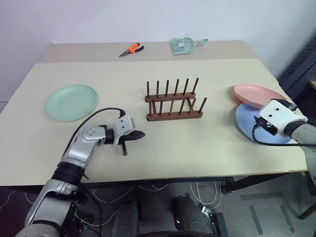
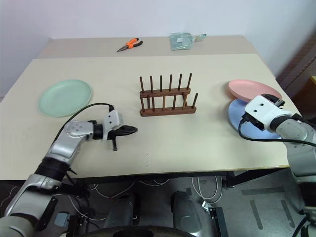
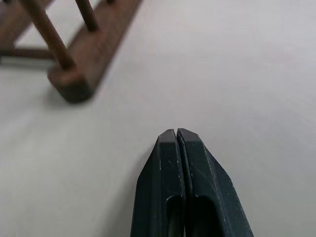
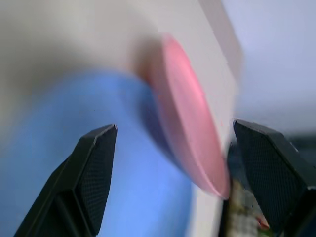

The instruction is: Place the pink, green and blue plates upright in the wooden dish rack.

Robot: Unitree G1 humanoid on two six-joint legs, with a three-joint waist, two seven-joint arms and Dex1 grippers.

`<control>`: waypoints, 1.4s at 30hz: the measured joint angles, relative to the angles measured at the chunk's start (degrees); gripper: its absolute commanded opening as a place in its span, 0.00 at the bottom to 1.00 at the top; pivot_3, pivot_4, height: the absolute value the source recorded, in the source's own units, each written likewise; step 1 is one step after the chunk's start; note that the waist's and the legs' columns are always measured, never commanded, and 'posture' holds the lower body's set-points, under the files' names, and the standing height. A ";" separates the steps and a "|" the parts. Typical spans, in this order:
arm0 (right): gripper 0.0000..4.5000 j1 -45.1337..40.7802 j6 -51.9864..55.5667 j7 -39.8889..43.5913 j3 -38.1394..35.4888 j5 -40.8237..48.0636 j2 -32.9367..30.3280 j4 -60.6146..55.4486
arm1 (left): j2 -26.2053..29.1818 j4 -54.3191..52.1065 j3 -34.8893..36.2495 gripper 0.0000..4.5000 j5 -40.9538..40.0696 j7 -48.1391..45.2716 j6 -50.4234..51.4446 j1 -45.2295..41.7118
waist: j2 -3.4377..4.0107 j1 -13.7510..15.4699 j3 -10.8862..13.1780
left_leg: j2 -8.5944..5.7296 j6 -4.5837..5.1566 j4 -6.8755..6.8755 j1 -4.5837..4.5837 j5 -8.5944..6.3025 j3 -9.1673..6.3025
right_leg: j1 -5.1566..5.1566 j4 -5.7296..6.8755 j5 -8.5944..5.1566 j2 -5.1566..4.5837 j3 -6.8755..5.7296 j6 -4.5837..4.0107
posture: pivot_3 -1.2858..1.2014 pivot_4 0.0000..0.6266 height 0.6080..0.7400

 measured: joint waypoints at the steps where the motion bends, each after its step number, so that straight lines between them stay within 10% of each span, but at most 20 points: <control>1: 0.85 -2.51 -2.30 -0.23 1.69 -1.11 0.05 4.18 | 0.64 -0.50 0.61 0.00 -0.78 -0.55 0.41 0.76 | 0.01 -0.19 0.00 | 0.00 0.01 -0.01 0.02 -0.01 0.05 | -0.01 0.00 0.00 0.00 0.05 0.00 | 0.52 0.24 0.94; 6: 0.80 -14.11 -13.52 -2.60 9.18 -6.74 1.19 25.61 | 1.79 -4.10 3.81 0.00 -5.77 -2.63 6.18 4.36 | 0.10 -0.23 0.02 | 0.00 0.02 -0.07 -0.09 0.00 0.11 | -0.17 0.00 -0.02 0.00 0.11 0.02 | 0.52 0.24 0.94; 14: 0.01 -22.39 -24.61 -7.98 16.01 -13.56 2.30 41.09 | 2.21 -11.27 4.40 0.00 -7.81 -1.99 11.05 5.75 | 0.11 0.19 0.12 | -0.04 0.02 -0.01 -0.26 0.00 0.09 | -0.26 0.00 -0.01 0.00 0.13 0.05 | 0.52 0.24 0.94; 22: 0.01 -14.00 -24.80 -15.64 11.75 -13.96 1.02 26.72 | 1.54 -13.52 4.55 0.00 -8.28 -0.35 11.37 4.99 | 0.16 0.18 0.17 | -0.04 0.02 -0.04 -0.29 0.00 0.07 | -0.32 0.05 -0.03 0.01 0.15 0.08 | 0.52 0.24 0.94; 32: 0.01 -10.06 14.88 0.53 -5.20 55.94 17.03 -30.39 | -1.50 -9.91 4.68 0.00 -9.26 -0.35 10.20 -1.60 | 0.09 1.21 0.26 | 0.06 0.03 0.09 -0.34 0.00 -0.25 | -0.11 -0.01 -0.02 0.21 0.03 0.07 | 0.52 0.24 0.94; 42: 0.01 -11.60 25.62 4.19 -7.21 67.20 18.02 -24.83 | -2.30 -9.05 4.20 0.00 -9.10 -0.63 9.38 -1.56 | 0.00 1.65 0.32 | 0.04 0.04 0.11 -0.40 -0.01 -0.18 | -0.22 -0.01 -0.03 0.13 0.04 0.02 | 0.52 0.24 0.94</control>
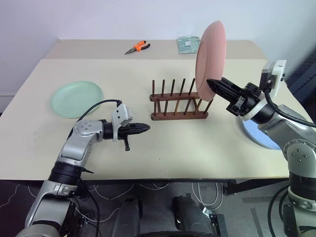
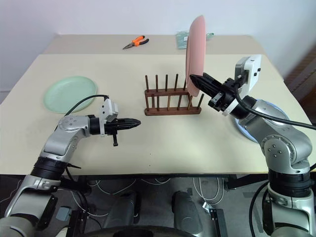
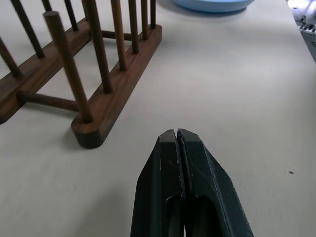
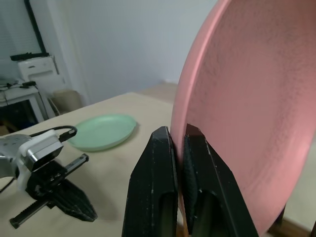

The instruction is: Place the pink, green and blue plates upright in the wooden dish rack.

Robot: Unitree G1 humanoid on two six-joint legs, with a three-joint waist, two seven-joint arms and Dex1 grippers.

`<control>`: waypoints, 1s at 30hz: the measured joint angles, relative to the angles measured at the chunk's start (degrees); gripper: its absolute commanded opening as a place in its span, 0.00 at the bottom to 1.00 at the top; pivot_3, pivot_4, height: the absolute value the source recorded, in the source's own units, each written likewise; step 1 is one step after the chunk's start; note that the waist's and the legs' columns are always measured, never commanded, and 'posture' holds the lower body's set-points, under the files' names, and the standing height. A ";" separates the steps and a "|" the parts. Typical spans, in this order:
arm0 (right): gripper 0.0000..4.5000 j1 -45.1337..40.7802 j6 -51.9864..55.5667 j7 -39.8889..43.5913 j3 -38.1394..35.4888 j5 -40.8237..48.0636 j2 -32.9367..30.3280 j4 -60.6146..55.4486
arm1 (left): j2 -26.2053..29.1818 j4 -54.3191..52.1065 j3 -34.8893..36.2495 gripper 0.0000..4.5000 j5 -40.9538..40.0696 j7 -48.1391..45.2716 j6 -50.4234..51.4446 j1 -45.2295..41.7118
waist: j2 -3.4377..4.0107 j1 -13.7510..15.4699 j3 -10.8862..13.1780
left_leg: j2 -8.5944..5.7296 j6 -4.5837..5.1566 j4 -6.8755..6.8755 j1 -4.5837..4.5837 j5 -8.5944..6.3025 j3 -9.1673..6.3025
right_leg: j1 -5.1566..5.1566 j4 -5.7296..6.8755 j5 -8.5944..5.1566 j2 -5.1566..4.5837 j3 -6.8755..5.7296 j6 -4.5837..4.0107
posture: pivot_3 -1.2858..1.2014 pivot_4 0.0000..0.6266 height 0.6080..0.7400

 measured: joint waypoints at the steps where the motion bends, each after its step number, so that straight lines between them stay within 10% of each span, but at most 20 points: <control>1: 0.01 -0.58 0.02 0.66 0.00 -0.21 0.00 1.53 | 0.01 -0.07 0.01 0.00 0.00 0.03 0.00 0.07 | 0.00 -0.02 0.00 | 0.00 0.00 0.00 0.00 0.00 0.00 | -0.01 0.01 0.00 0.01 0.00 0.00 | 0.52 0.24 0.94; 11: 0.01 -4.56 0.70 9.63 0.24 -3.18 0.07 14.41 | 0.41 -3.33 -0.04 0.00 0.00 0.75 0.44 2.39 | 0.00 0.05 0.00 | 0.00 0.00 -0.02 0.00 0.00 0.01 | -0.02 0.00 0.00 0.02 0.01 0.01 | 0.52 0.24 0.94; 16: 0.43 -6.17 0.67 9.69 0.23 -5.84 1.29 17.38 | 0.91 -4.08 -0.01 0.00 -0.07 0.89 1.39 2.62 | 0.01 -0.11 0.01 | 0.00 0.00 -0.03 0.00 0.00 0.01 | -0.05 0.02 0.00 0.04 0.01 0.01 | 0.52 0.24 0.94; 18: 0.66 -6.15 -1.78 8.82 0.23 -9.84 1.27 17.32 | 1.55 -4.06 0.09 0.12 -0.37 0.85 2.71 2.84 | 0.02 -0.05 0.02 | 0.00 0.00 -0.04 -0.02 0.00 0.01 | -0.07 0.01 0.00 0.04 0.01 0.02 | 0.52 0.24 0.94; 26: 0.72 -3.16 -10.14 6.26 -0.64 -23.33 -3.95 11.21 | 2.03 -0.55 5.03 0.96 -0.65 5.39 4.81 1.38 | -0.01 0.14 0.04 | -0.01 0.00 -0.04 -0.05 0.00 0.00 | -0.09 0.00 -0.01 0.04 0.01 0.03 | 0.52 0.24 0.94; 30: 0.99 0.26 -8.48 5.65 -4.33 -23.70 -7.08 4.48 | 2.24 6.55 12.93 1.00 0.20 16.11 2.51 -3.23 | -0.03 -0.07 0.06 | 0.00 0.00 -0.04 -0.03 0.00 -0.01 | -0.09 0.01 0.00 0.05 0.01 0.04 | 0.52 0.24 0.94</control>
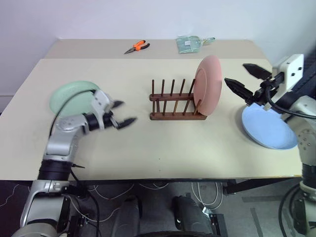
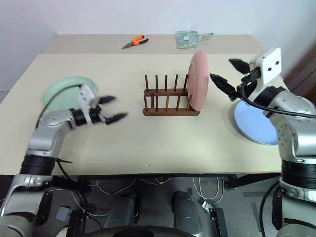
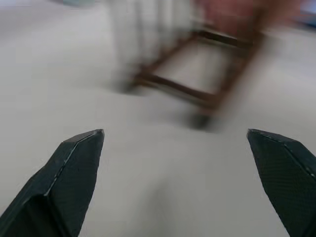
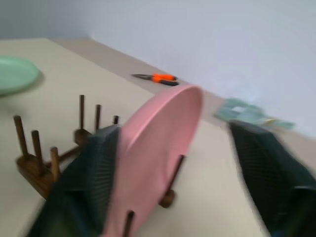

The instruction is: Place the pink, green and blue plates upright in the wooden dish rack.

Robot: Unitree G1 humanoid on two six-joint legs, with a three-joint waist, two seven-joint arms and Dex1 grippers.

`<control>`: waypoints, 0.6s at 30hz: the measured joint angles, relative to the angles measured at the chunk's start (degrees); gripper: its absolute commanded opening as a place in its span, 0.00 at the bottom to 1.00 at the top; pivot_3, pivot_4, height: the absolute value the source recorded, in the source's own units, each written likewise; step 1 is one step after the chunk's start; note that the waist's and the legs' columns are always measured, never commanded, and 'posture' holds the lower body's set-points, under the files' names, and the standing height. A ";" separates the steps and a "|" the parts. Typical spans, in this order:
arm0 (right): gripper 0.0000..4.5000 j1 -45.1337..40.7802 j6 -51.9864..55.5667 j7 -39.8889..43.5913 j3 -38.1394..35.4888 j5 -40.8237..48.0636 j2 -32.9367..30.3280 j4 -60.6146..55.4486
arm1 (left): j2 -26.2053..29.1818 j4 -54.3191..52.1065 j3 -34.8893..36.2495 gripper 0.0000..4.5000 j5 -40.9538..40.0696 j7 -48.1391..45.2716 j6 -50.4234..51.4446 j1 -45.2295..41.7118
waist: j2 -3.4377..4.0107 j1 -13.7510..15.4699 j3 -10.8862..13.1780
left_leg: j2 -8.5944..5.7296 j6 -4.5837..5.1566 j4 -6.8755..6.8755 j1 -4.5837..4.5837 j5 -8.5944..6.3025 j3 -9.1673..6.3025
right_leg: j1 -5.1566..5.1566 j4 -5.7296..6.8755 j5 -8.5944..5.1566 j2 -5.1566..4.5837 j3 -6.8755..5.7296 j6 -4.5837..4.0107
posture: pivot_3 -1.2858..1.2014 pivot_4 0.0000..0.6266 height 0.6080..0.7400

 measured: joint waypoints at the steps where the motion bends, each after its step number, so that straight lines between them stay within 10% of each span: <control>1: 0.99 0.45 0.44 -0.06 -0.40 -0.09 -0.51 -1.36 | 0.03 1.47 1.30 1.00 0.37 2.45 -0.62 -0.77 | 0.00 -0.05 0.00 | 0.00 0.00 -0.01 0.00 0.00 0.00 | 0.00 0.00 0.00 0.00 0.00 0.00 | 0.52 0.24 0.94; 6: 0.99 0.99 3.63 -0.42 6.55 -1.96 -2.11 -15.30 | 3.23 15.69 13.42 1.00 2.73 25.34 -0.33 -7.76 | -0.16 -1.12 0.04 | 0.11 0.00 -0.07 0.03 0.00 -0.08 | -0.04 0.06 0.10 0.16 -0.01 0.17 | 0.52 0.24 0.94; 15: 0.99 0.20 6.19 -1.79 21.64 -3.61 7.17 -21.23 | 2.63 22.20 22.43 1.00 -3.12 34.63 12.73 -8.02 | -0.46 0.31 0.09 | 0.06 -0.02 -0.02 -0.02 0.00 -0.05 | -0.02 0.03 0.09 0.10 -0.04 0.13 | 0.52 0.24 0.94; 18: 1.00 0.27 6.19 -2.01 22.75 -4.14 8.64 -21.36 | 0.44 21.51 28.86 0.81 -8.72 38.77 19.60 -8.13 | -0.53 0.37 0.08 | 0.04 -0.03 0.00 -0.02 0.00 -0.05 | 0.01 0.00 0.10 0.04 -0.05 0.15 | 0.52 0.24 0.94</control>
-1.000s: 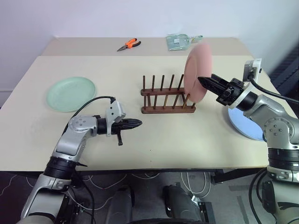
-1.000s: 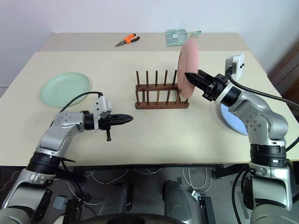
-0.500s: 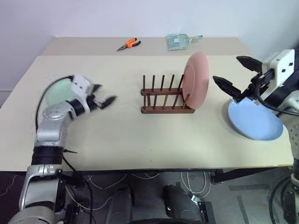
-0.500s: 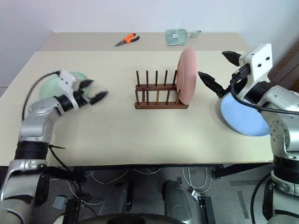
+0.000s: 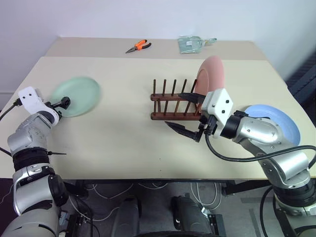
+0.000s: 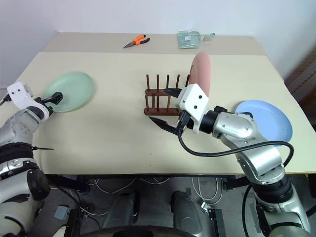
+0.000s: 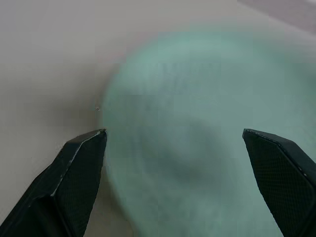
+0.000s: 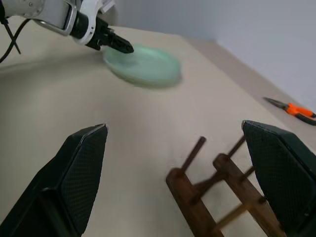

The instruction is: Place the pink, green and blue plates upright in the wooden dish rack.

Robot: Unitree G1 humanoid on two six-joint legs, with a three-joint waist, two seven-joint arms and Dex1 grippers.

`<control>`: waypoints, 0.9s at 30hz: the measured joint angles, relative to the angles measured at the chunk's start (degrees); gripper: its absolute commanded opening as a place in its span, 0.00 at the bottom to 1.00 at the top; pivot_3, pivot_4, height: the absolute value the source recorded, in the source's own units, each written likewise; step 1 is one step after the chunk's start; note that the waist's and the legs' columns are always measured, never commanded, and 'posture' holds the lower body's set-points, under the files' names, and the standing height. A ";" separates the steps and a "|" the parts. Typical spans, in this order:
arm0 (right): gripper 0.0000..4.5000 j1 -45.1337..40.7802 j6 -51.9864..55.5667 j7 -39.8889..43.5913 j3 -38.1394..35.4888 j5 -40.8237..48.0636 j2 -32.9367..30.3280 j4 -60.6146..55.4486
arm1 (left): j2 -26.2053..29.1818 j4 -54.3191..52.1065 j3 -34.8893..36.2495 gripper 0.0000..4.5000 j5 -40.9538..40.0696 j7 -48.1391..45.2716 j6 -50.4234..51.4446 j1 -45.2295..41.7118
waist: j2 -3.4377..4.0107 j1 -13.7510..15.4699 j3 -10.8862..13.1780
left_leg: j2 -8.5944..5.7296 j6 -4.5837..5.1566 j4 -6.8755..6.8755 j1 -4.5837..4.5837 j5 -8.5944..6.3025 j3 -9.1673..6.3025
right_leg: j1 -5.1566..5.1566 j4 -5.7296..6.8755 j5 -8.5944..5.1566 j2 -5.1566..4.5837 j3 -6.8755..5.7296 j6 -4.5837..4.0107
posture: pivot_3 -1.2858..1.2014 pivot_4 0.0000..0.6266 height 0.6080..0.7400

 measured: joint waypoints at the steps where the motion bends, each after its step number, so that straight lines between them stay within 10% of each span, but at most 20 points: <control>1: 1.00 0.16 0.00 -0.01 0.01 -0.03 0.20 -0.01 | -0.48 -0.04 1.51 0.71 -1.26 1.19 1.19 0.01 | -0.01 -0.04 0.00 | 0.00 0.00 -0.01 0.01 0.00 -0.02 | 0.00 0.01 0.00 0.00 -0.02 0.00 | 0.52 0.24 0.94; 7: 1.00 2.17 -0.13 0.05 0.16 -2.15 0.21 -0.03 | -2.26 -0.91 3.12 0.06 -3.26 3.68 3.05 0.39 | -0.02 -0.12 -0.01 | 0.00 -0.01 -0.02 0.05 0.00 -0.02 | 0.01 0.04 -0.01 0.00 -0.04 -0.04 | 0.52 0.24 0.94; 11: 1.00 2.33 -0.18 0.05 0.16 -3.26 0.29 -0.06 | -2.51 -1.71 0.43 0.01 -3.14 1.33 2.66 0.40 | -0.02 -0.15 -0.01 | 0.00 -0.01 -0.03 0.07 0.00 -0.02 | 0.01 0.05 -0.06 0.01 -0.04 -0.13 | 0.52 0.24 0.94; 14: 1.00 2.39 -0.20 0.04 0.21 -3.96 0.67 -0.11 | -3.74 -3.47 -0.62 0.18 -3.28 -1.03 0.58 0.52 | -0.02 -0.11 -0.01 | 0.00 -0.02 -0.03 0.06 0.00 -0.01 | 0.02 0.02 -0.07 0.01 -0.04 -0.15 | 0.52 0.24 0.94; 21: 1.00 2.70 -0.21 0.15 0.21 -5.31 0.69 -0.19 | -4.95 -4.34 5.09 0.98 -3.46 7.19 -10.49 -0.07 | -0.06 -0.33 0.00 | 0.02 -0.02 -0.06 0.07 0.00 -0.02 | -0.01 0.04 -0.04 0.01 -0.04 -0.15 | 0.52 0.24 0.94; 27: 1.00 2.90 -0.69 1.37 0.69 -6.48 0.73 -0.10 | -5.14 -7.29 9.98 0.99 -1.87 19.53 -19.19 1.54 | -0.08 -0.09 -0.01 | 0.01 -0.02 -0.05 0.07 0.00 -0.01 | 0.02 0.00 0.03 0.00 -0.04 -0.03 | 0.52 0.24 0.94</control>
